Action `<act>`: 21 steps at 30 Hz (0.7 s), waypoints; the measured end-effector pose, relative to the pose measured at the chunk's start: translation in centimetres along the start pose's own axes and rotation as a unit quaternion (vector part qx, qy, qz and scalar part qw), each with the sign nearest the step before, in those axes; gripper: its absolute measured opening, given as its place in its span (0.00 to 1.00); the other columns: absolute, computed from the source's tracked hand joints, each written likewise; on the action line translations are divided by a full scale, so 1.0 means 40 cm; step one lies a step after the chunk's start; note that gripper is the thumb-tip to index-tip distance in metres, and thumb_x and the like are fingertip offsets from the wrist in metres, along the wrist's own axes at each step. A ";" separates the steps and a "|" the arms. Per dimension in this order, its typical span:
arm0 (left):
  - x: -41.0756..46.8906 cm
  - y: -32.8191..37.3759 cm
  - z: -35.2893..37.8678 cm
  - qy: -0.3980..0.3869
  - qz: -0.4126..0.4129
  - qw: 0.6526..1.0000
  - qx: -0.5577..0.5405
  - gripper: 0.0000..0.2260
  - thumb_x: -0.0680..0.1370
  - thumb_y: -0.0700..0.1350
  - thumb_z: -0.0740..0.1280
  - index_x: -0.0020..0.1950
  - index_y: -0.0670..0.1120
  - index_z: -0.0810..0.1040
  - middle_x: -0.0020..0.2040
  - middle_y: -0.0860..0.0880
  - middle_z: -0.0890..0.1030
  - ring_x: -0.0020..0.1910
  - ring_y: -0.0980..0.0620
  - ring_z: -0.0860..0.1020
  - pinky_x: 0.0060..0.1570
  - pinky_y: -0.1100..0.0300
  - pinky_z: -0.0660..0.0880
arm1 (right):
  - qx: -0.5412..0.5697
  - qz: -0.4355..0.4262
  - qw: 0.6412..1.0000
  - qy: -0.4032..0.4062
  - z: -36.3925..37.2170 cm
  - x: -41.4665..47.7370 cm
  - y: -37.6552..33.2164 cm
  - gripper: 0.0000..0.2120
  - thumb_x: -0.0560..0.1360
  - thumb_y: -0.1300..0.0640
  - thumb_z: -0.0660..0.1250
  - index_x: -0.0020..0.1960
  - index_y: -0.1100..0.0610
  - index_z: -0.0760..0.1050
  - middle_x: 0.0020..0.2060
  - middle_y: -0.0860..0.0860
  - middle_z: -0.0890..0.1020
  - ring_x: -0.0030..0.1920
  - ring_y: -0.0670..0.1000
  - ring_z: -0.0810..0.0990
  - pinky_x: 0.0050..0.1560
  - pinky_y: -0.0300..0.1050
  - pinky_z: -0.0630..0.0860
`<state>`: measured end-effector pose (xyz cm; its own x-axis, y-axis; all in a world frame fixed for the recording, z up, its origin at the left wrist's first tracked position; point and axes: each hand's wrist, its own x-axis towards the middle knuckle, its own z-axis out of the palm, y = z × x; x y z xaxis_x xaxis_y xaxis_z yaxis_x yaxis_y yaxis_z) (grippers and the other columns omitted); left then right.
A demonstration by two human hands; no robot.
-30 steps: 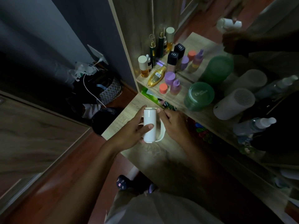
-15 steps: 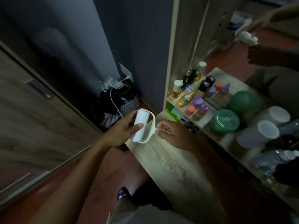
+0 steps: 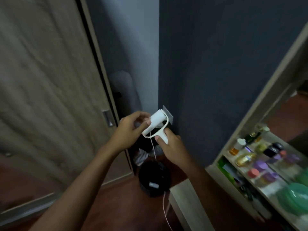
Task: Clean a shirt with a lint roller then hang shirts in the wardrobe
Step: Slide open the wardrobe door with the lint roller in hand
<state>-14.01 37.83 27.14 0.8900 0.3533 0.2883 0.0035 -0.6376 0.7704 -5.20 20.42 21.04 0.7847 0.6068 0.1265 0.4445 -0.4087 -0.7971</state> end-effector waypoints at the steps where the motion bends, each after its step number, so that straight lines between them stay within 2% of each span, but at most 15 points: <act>1: 0.007 -0.018 -0.041 0.015 0.004 1.000 0.010 0.09 0.78 0.51 0.71 0.57 0.50 0.82 0.48 0.55 0.85 0.46 0.63 0.82 0.48 0.67 0.76 | 0.011 0.009 1.000 0.001 0.030 0.027 -0.026 0.15 0.79 0.44 0.65 0.61 0.50 0.73 0.52 0.52 0.83 0.51 0.53 0.81 0.51 0.49 0.78; 3: 0.020 -0.072 -0.117 0.043 0.000 0.998 0.039 0.04 0.79 0.46 0.72 0.53 0.50 0.83 0.43 0.57 0.84 0.40 0.67 0.80 0.43 0.74 0.71 | 0.029 0.018 0.999 0.003 0.092 0.079 -0.071 0.15 0.79 0.47 0.66 0.62 0.53 0.75 0.53 0.52 0.83 0.52 0.54 0.81 0.51 0.48 0.77; 4: 0.028 -0.106 -0.150 0.054 -0.008 0.997 0.052 0.03 0.79 0.45 0.72 0.52 0.50 0.83 0.41 0.59 0.84 0.38 0.68 0.79 0.42 0.74 0.71 | 0.032 0.022 0.999 0.006 0.121 0.104 -0.092 0.15 0.79 0.47 0.66 0.61 0.54 0.75 0.53 0.52 0.83 0.52 0.54 0.81 0.52 0.49 0.78; 7: 0.062 -0.217 -0.233 0.084 -0.050 0.990 0.098 0.03 0.79 0.47 0.71 0.46 0.49 0.82 0.36 0.56 0.83 0.35 0.61 0.81 0.41 0.63 0.72 | 0.048 0.033 0.998 0.009 0.203 0.170 -0.142 0.13 0.79 0.46 0.65 0.59 0.53 0.75 0.51 0.51 0.83 0.52 0.53 0.81 0.53 0.52 0.78; 9: 0.091 -0.294 -0.267 0.101 -0.090 0.983 0.127 0.05 0.79 0.48 0.70 0.44 0.49 0.80 0.35 0.51 0.82 0.36 0.51 0.81 0.38 0.60 0.67 | 0.059 0.044 0.997 0.014 0.248 0.205 -0.168 0.12 0.80 0.47 0.66 0.57 0.54 0.75 0.50 0.50 0.81 0.51 0.52 0.80 0.52 0.48 0.76; 14: 0.174 -0.463 -0.273 0.073 -0.171 0.955 0.233 0.10 0.80 0.50 0.65 0.44 0.46 0.79 0.42 0.43 0.84 0.46 0.40 0.82 0.38 0.55 0.70 | 0.057 0.061 0.996 0.041 0.327 0.280 -0.202 0.12 0.80 0.49 0.66 0.55 0.57 0.74 0.46 0.50 0.79 0.47 0.52 0.78 0.46 0.45 0.71; 17: 0.220 -0.559 -0.244 0.041 -0.215 0.940 0.261 0.13 0.79 0.52 0.63 0.44 0.45 0.81 0.45 0.41 0.84 0.48 0.39 0.81 0.39 0.56 0.68 | 0.056 0.062 0.996 0.042 0.352 0.324 -0.212 0.12 0.80 0.49 0.66 0.54 0.58 0.73 0.43 0.49 0.77 0.43 0.49 0.76 0.43 0.44 0.69; 21: 0.289 -0.656 -0.202 0.027 -0.256 0.922 0.288 0.15 0.77 0.54 0.64 0.49 0.44 0.82 0.48 0.41 0.84 0.49 0.39 0.82 0.41 0.54 0.72 | 0.064 0.068 0.994 0.047 0.378 0.387 -0.199 0.10 0.80 0.49 0.66 0.47 0.55 0.71 0.37 0.45 0.75 0.39 0.45 0.75 0.37 0.39 0.69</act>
<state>-7.49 64.16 14.87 0.6810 0.7322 0.0110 0.6721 -0.6309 0.3875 -3.12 43.36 20.43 0.8740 0.4819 0.0620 0.2769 -0.3892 -0.8786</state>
